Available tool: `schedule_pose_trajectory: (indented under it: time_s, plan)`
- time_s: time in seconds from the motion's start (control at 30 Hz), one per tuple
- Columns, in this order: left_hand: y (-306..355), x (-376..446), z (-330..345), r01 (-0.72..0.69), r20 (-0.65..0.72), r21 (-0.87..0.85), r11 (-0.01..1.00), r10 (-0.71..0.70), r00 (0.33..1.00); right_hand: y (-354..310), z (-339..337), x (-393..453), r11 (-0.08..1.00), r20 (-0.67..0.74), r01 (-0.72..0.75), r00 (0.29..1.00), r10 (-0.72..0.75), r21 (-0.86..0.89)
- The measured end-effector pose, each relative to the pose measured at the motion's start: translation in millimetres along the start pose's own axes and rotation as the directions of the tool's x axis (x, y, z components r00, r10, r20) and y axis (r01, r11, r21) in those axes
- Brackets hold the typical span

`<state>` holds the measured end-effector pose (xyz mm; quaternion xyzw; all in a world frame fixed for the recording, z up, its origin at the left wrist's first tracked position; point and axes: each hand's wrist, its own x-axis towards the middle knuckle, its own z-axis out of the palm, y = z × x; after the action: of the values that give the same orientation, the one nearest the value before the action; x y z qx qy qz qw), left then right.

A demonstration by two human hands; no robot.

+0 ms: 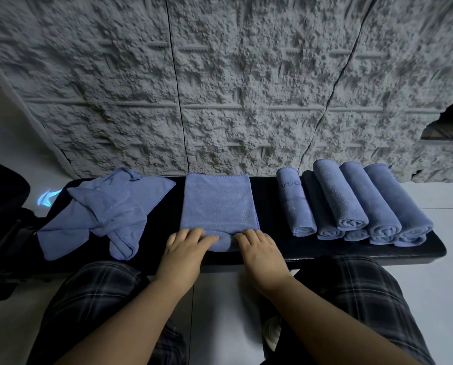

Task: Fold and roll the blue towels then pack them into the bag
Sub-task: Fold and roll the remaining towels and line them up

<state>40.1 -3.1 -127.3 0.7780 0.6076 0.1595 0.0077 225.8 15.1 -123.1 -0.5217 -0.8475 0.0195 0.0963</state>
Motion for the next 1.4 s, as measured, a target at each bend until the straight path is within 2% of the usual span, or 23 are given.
schedule_pose_trajectory:
  time_s: [0.13, 0.3, 0.33, 0.43, 0.53, 0.63, 0.73, 0.8, 0.93, 1.27, 1.4]
  plan:
    - [-2, -1, -1, 0.021, 0.006, -0.037, 0.999, -0.021, 1.0, 4, -11, -2, 0.996, 0.06, -0.008, 0.998, 0.003, 0.088]
    - [-3, -6, -11, -0.004, 0.172, 0.002, 1.0, 0.003, 0.985, 4, -20, -6, 0.97, 0.186, -0.105, 0.98, 0.064, 0.218]
    - [-2, -5, -12, -0.008, 0.172, -0.01, 1.0, 0.009, 0.985, 4, -20, -7, 0.971, 0.207, -0.111, 0.976, 0.067, 0.212]
    - [0, -7, -12, -0.021, 0.124, 0.094, 0.995, 0.009, 0.992, 3, -18, -6, 0.985, 0.239, -0.123, 0.967, 0.092, 0.122]
    - [2, -5, -9, -0.031, -0.012, 0.17, 0.985, 0.034, 0.999, -1, -14, -6, 0.987, 0.111, -0.159, 0.981, 0.157, 0.003]
    - [9, -1, -9, -0.02, -0.085, 0.187, 0.982, 0.036, 0.996, -4, -12, -4, 0.984, -0.035, -0.15, 0.989, 0.147, -0.101]
    - [17, -1, -10, -0.075, -0.053, 0.167, 0.983, 0.085, 0.995, -12, -12, -5, 0.997, -0.1, -0.066, 0.993, 0.061, -0.046]
    - [20, -2, -8, -0.052, -0.043, 0.143, 0.988, 0.059, 0.997, -16, -9, -5, 1.0, -0.122, -0.023, 0.992, 0.026, 0.019]
    - [22, -6, -3, -0.02, -0.061, 0.126, 0.992, 0.028, 0.998, -14, -3, -4, 0.998, -0.172, -0.042, 0.984, 0.05, 0.049]
    - [12, -4, 1, 0.012, -0.042, 0.021, 1.0, -0.012, 0.999, -3, -1, 0, 1.0, -0.109, -0.02, 0.994, 0.017, -0.024]
    - [5, -4, -1, 0.028, -0.012, -0.019, 0.999, -0.028, 1.0, 8, -2, 3, 0.999, -0.033, -0.006, 0.999, 0.007, 0.045]
